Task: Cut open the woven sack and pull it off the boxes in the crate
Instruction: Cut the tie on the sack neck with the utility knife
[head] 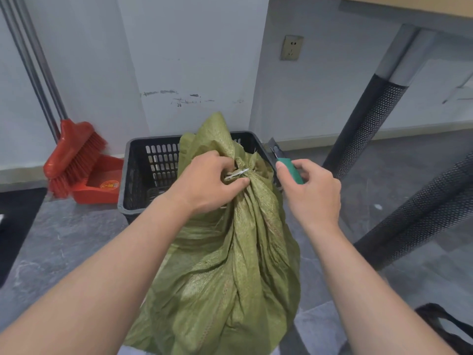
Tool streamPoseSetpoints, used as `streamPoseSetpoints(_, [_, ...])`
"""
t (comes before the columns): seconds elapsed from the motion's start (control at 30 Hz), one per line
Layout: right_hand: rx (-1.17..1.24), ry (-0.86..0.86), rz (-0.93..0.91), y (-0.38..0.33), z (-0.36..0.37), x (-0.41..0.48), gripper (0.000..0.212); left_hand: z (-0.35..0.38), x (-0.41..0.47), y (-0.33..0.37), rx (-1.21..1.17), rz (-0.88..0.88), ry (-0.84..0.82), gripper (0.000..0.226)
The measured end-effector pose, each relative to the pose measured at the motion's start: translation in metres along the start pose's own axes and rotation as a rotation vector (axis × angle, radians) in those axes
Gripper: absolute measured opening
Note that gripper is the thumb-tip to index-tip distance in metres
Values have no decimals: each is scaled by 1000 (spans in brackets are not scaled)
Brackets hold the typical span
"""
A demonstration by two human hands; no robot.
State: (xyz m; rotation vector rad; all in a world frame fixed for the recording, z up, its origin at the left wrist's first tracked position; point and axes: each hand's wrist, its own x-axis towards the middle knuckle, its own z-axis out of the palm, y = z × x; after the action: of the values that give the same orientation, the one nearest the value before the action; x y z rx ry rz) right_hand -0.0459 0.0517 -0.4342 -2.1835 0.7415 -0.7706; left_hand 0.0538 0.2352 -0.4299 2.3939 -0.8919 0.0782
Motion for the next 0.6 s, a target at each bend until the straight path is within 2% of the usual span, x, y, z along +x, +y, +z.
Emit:
streamPoseSetpoints(0.23, [22,24,-8,-2,5,-2,31,4,-2,2,38,-25,6,41])
streamPoseSetpoints(0.33, [33,24,-13,-1,8,-2,32,6,-2,0,56,-21,39,31])
streamPoseSetpoints(0.43, [51,25,-20,0,10,-3,30,9,-1,-5,75,-34,114,37])
streamPoseSetpoints(0.6, [111,29,-23,-3,17,-5,38,7,-4,-4,-114,-68,242,21])
